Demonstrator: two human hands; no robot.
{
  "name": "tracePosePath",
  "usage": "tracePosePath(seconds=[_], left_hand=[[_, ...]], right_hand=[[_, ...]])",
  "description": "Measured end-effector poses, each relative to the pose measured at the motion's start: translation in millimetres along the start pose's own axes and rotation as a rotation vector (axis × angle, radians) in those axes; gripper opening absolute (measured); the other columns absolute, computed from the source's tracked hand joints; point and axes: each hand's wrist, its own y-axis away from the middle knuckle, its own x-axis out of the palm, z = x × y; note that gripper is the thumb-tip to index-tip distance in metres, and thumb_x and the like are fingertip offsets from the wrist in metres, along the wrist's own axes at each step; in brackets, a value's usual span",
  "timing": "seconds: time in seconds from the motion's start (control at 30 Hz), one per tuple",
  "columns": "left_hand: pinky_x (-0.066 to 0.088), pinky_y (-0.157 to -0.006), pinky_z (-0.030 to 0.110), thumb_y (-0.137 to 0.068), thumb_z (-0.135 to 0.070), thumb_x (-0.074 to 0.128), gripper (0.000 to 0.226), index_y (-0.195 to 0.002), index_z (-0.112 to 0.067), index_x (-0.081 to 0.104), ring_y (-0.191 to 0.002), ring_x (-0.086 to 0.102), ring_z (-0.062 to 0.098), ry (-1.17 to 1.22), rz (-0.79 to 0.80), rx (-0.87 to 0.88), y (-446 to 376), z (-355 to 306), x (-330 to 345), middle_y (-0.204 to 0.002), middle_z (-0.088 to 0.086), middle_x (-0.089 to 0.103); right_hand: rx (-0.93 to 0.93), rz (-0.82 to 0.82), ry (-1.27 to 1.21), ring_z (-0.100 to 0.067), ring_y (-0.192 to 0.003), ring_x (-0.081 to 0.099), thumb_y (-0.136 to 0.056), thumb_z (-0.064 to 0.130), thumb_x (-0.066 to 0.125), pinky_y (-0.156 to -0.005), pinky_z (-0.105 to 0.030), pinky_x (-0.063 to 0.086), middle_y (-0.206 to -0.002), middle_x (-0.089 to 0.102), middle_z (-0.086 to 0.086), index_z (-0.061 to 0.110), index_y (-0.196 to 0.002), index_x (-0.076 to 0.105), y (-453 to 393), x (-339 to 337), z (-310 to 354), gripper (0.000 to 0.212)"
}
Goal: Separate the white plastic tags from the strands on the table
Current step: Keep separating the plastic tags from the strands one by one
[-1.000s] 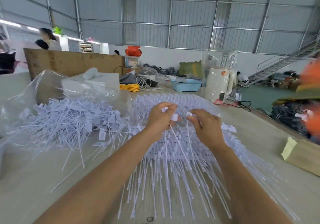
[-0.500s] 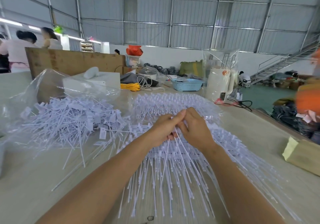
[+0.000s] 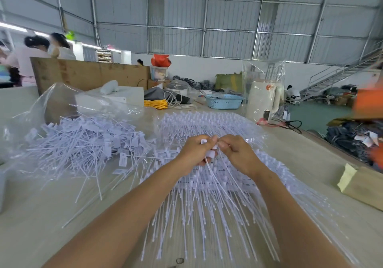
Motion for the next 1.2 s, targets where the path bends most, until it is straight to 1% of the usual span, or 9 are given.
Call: tracePosePath(seconds=[0.13, 0.3, 0.53, 0.7, 0.83, 0.97, 1.03, 1.1, 1.2], left_hand=[[0.04, -0.043, 0.017, -0.094, -0.04, 0.054, 0.033, -0.075, -0.014, 0.061, -0.047, 0.057, 0.012, -0.133, -0.059, 0.005, 2.3, 0.2, 0.8, -0.063, 0.003, 0.062], [0.033, -0.042, 0.017, -0.095, -0.027, 0.055, 0.026, -0.07, -0.021, 0.061, -0.046, 0.057, 0.011, -0.091, -0.096, -0.039, 3.1, -2.4, 4.0, -0.046, -0.008, 0.058], [0.017, -0.024, 0.013, -0.096, -0.014, 0.044, 0.029, -0.067, -0.013, 0.041, -0.023, 0.027, 0.002, 0.52, 0.178, -0.296, 11.0, -33.8, 0.3, -0.041, -0.003, 0.044], [0.021, -0.027, 0.011, -0.097, -0.023, 0.038, 0.032, -0.066, -0.013, 0.038, -0.025, 0.029, -0.001, 0.599, 0.412, 0.006, 29.5, -85.9, -7.5, -0.044, -0.004, 0.049], [0.022, -0.029, 0.012, -0.1, -0.018, 0.036, 0.026, -0.076, -0.01, 0.041, -0.027, 0.03, 0.001, 0.484, 0.37, 0.155, 34.2, -106.6, -25.0, -0.051, 0.001, 0.051], [0.026, -0.033, 0.012, -0.096, -0.015, 0.051, 0.019, -0.078, -0.01, 0.051, -0.031, 0.035, 0.007, 0.175, 0.01, 0.184, 20.7, -104.9, -81.0, -0.054, 0.005, 0.054], [0.028, -0.036, 0.013, -0.09, -0.015, 0.063, 0.013, -0.079, -0.009, 0.06, -0.037, 0.042, 0.012, -0.292, -0.143, 0.061, 8.2, -93.1, -119.1, -0.06, 0.008, 0.06], [0.028, -0.037, 0.014, -0.087, -0.011, 0.063, 0.012, -0.079, -0.002, 0.066, -0.037, 0.04, 0.016, -0.822, -0.113, -0.142, -3.8, -75.5, -152.2, -0.057, 0.01, 0.057], [0.034, -0.039, 0.017, -0.085, -0.003, 0.057, 0.016, -0.098, 0.001, 0.066, -0.041, 0.045, 0.015, -1.224, 0.01, -0.342, -17.4, -45.4, -177.9, -0.08, 0.014, 0.061]], right_hand=[[0.015, 0.015, 0.043, 0.0, -0.059, 0.044, -0.096, 0.016, 0.051, -0.062, -0.022, 0.032, -0.066, 0.05, 0.016, 0.007, -0.1, 0.064, 2.5, 6.6, -5.9, 0.016], [-0.033, -0.068, 0.12, -0.018, -0.081, 0.055, -0.093, 0.013, 0.055, -0.071, -0.027, 0.039, -0.09, 0.067, -0.006, 0.007, -0.105, 0.066, 0.5, 8.8, -6.7, 0.017], [-0.184, -0.141, 0.219, -0.022, -0.069, 0.057, -0.089, 0.015, 0.057, -0.064, -0.03, 0.041, -0.077, 0.064, -0.011, -0.001, -0.087, 0.065, 4.1, 1.6, -12.3, 0.018], [0.214, -0.086, 0.227, -0.029, -0.074, 0.052, -0.097, 0.022, 0.049, -0.064, -0.034, 0.034, -0.08, 0.057, -0.013, 0.003, -0.092, 0.057, 23.6, 8.6, -50.7, 0.022], [0.212, -0.051, 0.264, -0.031, -0.072, 0.051, -0.098, 0.025, 0.046, -0.066, -0.037, 0.038, -0.077, 0.054, -0.012, 0.009, -0.084, 0.052, 18.6, 11.5, -47.6, 0.022], [0.209, -0.05, 0.297, -0.029, -0.07, 0.051, -0.098, 0.024, 0.046, -0.064, -0.034, 0.036, -0.074, 0.053, -0.008, 0.005, -0.089, 0.058, 20.9, 12.9, -48.6, 0.024], [0.199, -0.044, 0.306, -0.032, -0.072, 0.054, -0.098, 0.023, 0.046, -0.064, -0.033, 0.036, -0.075, 0.055, -0.01, 0.004, -0.09, 0.059, 19.7, 14.2, -48.2, 0.024], [0.202, -0.044, 0.316, -0.032, -0.073, 0.055, -0.098, 0.024, 0.046, -0.065, -0.033, 0.037, -0.076, 0.057, -0.009, 0.005, -0.091, 0.059, 18.6, 14.7, -48.3, 0.024], [0.191, -0.072, 0.312, -0.031, -0.073, 0.056, -0.098, 0.025, 0.046, -0.063, -0.032, 0.036, -0.074, 0.055, -0.005, 0.007, -0.09, 0.06, 19.3, 15.1, -48.7, 0.024]])
